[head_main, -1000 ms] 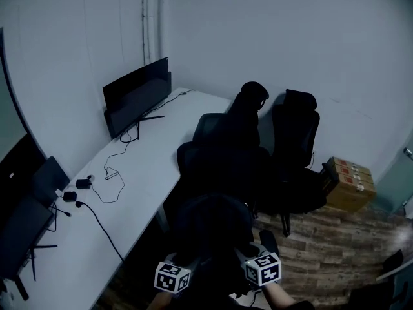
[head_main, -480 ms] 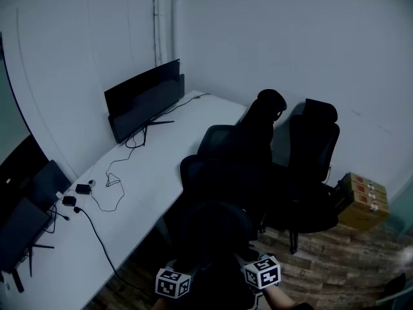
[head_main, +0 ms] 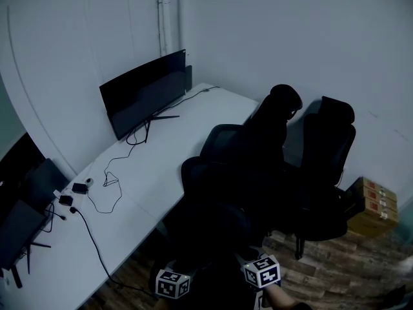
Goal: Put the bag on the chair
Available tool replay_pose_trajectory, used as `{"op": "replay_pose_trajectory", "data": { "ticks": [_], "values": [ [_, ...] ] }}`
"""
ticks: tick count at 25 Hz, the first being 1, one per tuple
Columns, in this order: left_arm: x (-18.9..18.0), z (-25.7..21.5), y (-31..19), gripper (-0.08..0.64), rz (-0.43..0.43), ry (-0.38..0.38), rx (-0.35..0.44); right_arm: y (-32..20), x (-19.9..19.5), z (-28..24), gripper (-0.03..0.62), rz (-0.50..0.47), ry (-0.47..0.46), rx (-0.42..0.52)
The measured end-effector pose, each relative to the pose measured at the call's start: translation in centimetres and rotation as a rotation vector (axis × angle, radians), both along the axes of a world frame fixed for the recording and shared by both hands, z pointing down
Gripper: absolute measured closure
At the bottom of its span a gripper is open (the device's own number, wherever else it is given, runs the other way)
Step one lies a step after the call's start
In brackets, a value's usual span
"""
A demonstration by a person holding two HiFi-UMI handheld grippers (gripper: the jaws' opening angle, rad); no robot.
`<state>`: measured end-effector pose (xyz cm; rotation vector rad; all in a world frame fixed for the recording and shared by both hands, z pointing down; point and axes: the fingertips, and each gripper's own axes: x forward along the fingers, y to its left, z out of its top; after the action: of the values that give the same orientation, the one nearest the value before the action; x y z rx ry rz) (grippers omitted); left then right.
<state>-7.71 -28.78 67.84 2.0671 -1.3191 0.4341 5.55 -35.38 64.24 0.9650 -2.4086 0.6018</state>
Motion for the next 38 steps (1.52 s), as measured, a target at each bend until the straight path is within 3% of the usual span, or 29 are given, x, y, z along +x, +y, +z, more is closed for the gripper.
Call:
{"op": "replay_pose_trajectory", "data": {
  "ticks": [17,38],
  "values": [
    [-1.1,7.7,-5.8,0.374,-0.060,-0.031,-0.035,-6.9,-1.1,8.6,0.477,-0.045,-0.009,-0.052],
    [-2.8,16.3,-10.0,0.328,-0.081,-0.025,-0.167,-12.2,-2.5,17.5,0.469,-0.053,0.060,-0.136]
  ]
}}
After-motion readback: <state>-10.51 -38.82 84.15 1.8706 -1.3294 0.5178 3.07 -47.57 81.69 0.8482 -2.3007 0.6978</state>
